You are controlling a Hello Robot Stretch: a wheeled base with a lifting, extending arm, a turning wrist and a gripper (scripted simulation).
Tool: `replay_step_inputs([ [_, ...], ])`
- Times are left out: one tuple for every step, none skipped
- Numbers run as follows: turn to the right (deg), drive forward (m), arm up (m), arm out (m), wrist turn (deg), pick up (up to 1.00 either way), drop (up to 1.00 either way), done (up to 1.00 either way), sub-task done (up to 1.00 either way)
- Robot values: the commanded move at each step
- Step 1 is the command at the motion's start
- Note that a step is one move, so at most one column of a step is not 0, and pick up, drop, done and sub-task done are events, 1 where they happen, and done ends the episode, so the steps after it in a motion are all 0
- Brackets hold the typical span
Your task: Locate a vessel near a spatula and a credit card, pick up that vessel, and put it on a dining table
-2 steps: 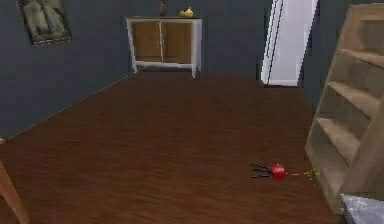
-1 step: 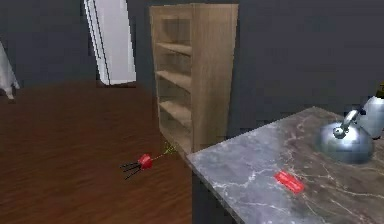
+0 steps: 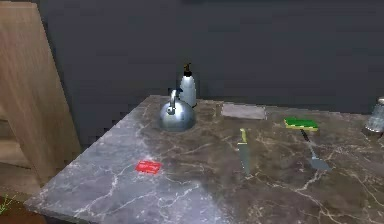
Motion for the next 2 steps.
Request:
replay_step_inputs([
  [12.0,0.00,0.00,0.00,0.0,0.00,0.00,0.00,0.00],
  [0.0,0.10,0.00,0.00,0.0,0.00,0.00,0.00,0.00],
])
